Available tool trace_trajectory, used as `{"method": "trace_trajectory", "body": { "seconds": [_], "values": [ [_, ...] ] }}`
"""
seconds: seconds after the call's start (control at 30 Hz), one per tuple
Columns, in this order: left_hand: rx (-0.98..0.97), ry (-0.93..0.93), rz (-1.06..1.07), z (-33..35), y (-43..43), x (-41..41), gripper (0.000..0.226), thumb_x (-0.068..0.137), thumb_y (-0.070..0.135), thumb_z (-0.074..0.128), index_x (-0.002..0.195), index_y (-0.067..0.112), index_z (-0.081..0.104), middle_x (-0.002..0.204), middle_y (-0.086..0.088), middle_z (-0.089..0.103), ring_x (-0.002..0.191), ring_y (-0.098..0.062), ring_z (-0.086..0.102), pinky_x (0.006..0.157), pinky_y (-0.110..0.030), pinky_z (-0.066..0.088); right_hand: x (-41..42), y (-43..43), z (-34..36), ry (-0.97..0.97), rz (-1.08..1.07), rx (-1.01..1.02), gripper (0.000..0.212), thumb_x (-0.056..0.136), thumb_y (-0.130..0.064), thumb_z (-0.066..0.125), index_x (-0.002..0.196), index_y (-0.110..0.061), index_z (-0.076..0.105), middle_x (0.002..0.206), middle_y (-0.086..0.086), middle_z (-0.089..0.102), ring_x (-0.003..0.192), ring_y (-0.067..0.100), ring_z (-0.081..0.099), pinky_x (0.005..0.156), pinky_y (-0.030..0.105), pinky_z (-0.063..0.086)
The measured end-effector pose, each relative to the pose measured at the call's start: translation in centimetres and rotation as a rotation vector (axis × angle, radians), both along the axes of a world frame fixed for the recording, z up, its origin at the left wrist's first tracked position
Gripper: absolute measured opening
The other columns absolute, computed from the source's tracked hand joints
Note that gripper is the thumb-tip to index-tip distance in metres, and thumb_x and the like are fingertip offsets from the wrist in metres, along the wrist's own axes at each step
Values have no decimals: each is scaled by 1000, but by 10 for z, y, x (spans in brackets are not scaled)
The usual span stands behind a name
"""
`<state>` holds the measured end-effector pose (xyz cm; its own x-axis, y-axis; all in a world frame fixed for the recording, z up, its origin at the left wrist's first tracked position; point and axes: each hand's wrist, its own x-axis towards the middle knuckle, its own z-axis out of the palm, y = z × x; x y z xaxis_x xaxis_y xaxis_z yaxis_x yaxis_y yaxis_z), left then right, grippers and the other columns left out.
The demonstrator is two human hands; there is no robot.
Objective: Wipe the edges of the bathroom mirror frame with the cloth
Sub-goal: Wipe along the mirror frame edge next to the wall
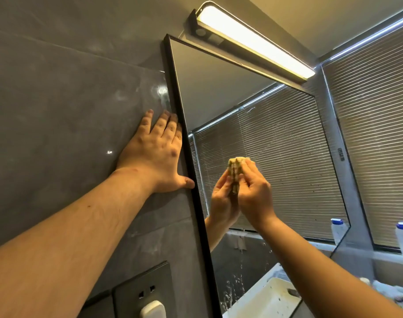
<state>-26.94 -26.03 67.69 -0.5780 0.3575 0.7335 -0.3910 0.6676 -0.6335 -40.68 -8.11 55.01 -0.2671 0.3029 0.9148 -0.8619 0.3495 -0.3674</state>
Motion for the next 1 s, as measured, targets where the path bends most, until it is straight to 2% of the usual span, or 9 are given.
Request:
{"method": "trace_trajectory", "body": {
  "seconds": [0.07, 0.1, 0.2, 0.27, 0.4, 0.63, 0.8, 0.9, 1.0],
  "values": [
    [3, -4, -5, 0, 0, 0, 132, 63, 97, 21, 153, 3, 0, 163, -17, -3, 150, -32, -7, 119, -56, -4, 23, -20, -1, 162, 3, 67, 43, 88, 7, 51, 129, -2, 62, 129, -12, 50, 130, -21, 31, 107, 6, 28],
    [6, -7, -7, 1, 0, 1, 132, 64, 97, 22, 153, 3, 0, 163, -17, -3, 150, -32, -6, 119, -56, -4, 33, -31, -3, 227, 7, 111, 41, 88, 6, 52, 128, 0, 62, 130, -8, 52, 133, -17, 32, 109, 9, 29],
    [14, -7, -19, 1, 1, 0, 131, 65, 96, 24, 154, 4, 1, 163, -17, -2, 150, -32, -6, 119, -56, -3, 39, -51, -12, 327, -12, 221, 38, 94, -5, 54, 132, -1, 58, 143, 11, 51, 141, 19, 41, 117, 36, 34],
    [21, -11, -23, 1, 1, 0, 131, 65, 96, 25, 154, 4, 1, 163, -17, -2, 150, -32, -6, 119, -56, -4, 33, -48, -11, 319, -29, 244, 38, 94, -6, 55, 132, 0, 57, 142, 16, 52, 138, 27, 44, 115, 41, 38],
    [24, -23, -23, 0, 2, 2, 130, 66, 95, 25, 153, 2, -1, 162, -18, -4, 150, -33, -7, 118, -57, -5, 27, -28, 5, 222, -16, 144, 40, 94, -7, 52, 134, -5, 57, 143, -3, 46, 140, 7, 39, 114, 31, 37],
    [33, -29, -79, 0, 0, 4, 132, 65, 96, 28, 153, 1, 3, 162, -19, -1, 150, -34, -4, 119, -56, -3, 34, -8, 18, 34, 3, 199, 45, 92, -7, 51, 135, -11, 58, 141, -2, 55, 139, 11, 44, 114, 34, 38],
    [31, -41, -127, 1, 0, 8, 130, 66, 94, 32, 153, 1, 7, 162, -19, 4, 150, -35, 0, 119, -57, -2, 58, 8, 28, -58, 88, 82, 32, 94, -1, 54, 116, -16, 71, 103, -18, 71, 102, 5, 68, 90, 25, 55],
    [58, -50, -240, 1, 1, 13, 115, 71, 86, 40, 151, 3, 24, 159, -17, 20, 149, -32, 12, 119, -56, 2, 66, 18, 27, -137, 157, -15, 25, 94, -1, 54, 109, -10, 72, 97, -1, 75, 93, 15, 72, 87, 41, 59],
    [136, -5, -544, -2, 0, 17, 81, 75, 70, 43, 128, 10, 57, 137, -11, 54, 133, -29, 43, 117, -50, 20, 90, 24, 28, -158, 172, -26, 24, 93, -2, 53, 105, -9, 72, 94, 5, 75, 87, 19, 73, 83, 47, 59]
  ]
}}
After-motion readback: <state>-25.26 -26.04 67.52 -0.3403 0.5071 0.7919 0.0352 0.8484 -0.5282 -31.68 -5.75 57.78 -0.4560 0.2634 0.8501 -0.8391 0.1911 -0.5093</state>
